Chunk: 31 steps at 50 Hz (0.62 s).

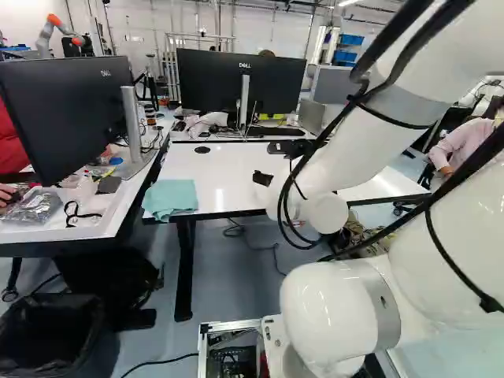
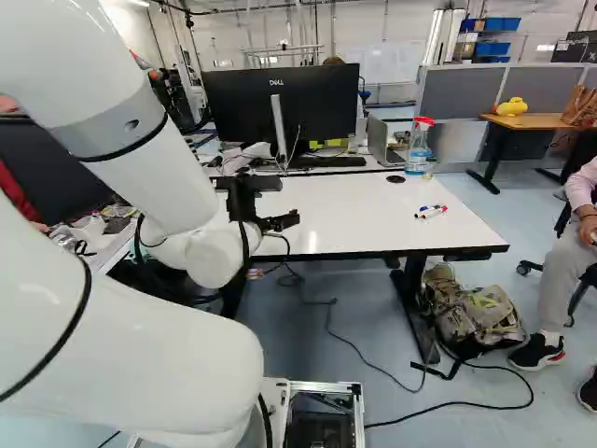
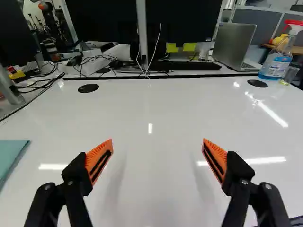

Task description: Clean the table with the green towel

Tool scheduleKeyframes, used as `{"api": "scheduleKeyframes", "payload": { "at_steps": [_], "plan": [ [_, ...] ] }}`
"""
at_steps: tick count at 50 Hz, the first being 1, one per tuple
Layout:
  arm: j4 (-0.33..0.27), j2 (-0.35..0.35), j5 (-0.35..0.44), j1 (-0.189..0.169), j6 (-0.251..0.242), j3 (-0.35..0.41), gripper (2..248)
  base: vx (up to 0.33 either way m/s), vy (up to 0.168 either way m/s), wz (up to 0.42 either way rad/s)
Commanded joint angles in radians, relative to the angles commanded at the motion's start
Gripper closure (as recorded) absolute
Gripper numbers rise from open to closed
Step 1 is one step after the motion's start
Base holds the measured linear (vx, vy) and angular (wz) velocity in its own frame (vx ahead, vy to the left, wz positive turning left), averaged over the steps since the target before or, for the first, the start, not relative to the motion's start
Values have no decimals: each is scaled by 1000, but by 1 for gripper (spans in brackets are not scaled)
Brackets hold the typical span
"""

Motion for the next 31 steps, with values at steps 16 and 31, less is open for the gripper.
{"api": "scheduleKeyframes", "payload": {
  "at_steps": [16, 31],
  "plan": [
    [0, 2, 10, 0, 0, 6, 3, 0, 0, 0],
    [0, 2, 10, 0, 0, 6, 3, 0, 0, 0]
  ]
}}
